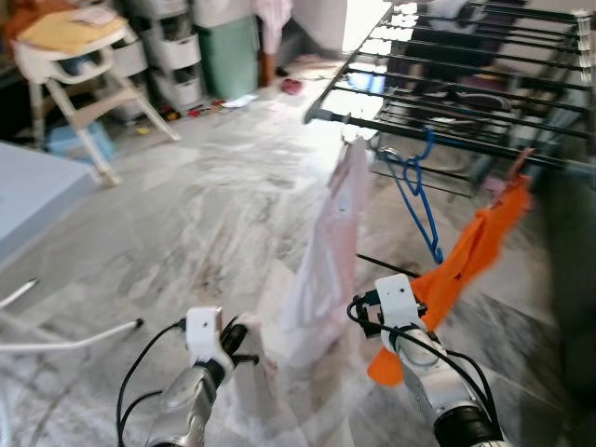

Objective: Hang hanger

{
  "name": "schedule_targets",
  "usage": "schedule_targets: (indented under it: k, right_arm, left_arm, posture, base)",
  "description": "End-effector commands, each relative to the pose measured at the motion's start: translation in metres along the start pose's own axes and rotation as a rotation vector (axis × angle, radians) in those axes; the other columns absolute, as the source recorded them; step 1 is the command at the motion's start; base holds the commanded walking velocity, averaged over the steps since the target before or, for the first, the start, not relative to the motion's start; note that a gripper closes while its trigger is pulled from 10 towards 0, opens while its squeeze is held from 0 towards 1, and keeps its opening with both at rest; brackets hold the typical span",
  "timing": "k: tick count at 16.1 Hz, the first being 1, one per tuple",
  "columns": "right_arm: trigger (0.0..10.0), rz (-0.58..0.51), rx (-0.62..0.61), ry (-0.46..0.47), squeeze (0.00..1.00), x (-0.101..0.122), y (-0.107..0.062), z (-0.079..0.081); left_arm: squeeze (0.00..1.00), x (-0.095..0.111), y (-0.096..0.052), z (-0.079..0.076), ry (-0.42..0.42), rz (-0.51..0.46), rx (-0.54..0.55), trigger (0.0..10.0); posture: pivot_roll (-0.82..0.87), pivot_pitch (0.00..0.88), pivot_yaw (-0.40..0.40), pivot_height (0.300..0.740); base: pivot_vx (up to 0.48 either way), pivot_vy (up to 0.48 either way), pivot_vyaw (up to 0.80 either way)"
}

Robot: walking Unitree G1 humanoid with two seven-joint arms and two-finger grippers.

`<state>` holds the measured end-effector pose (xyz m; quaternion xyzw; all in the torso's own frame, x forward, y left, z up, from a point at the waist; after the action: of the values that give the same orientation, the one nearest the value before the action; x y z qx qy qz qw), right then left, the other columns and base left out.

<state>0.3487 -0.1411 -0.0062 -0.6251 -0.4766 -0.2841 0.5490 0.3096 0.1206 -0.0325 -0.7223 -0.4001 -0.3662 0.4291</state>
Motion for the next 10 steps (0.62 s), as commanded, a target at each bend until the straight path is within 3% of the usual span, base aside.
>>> schedule_targets:
  k: [1,10]
  right_arm:
    - [10.0,0.000,-0.010,0.021,0.00,-0.002,-0.001,0.000]
    - [10.0,0.004,-0.041,0.035,0.00,-0.008,-0.004,-0.005]
  left_arm:
    - [0.00,0.011,0.002,0.001,0.029,-0.021,-0.016,10.0]
    - [0.00,0.005,0.006,-0.011,0.054,0.015,-0.070,10.0]
  posture:
    - [-0.16,0.000,0.008,0.740]
    - [-0.18,0.000,0.031,0.740]
  base:
    - [0.270,0.304,-0.50]
    - [0.298,0.303,-0.05]
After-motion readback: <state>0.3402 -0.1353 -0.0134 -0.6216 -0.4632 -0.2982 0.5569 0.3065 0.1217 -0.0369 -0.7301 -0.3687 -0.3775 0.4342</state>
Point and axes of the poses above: a point about 5 cm out from each wrist's last joint towards the gripper, its own y axis pointing out of the wrist towards the gripper, its own x axis along the axis of the wrist's last joint, z = x × y, the point moved 6 cm from there along y, pointing out of the wrist towards the gripper, and after that the axes turned 2 degrees about -y, right-handed, at the moved point
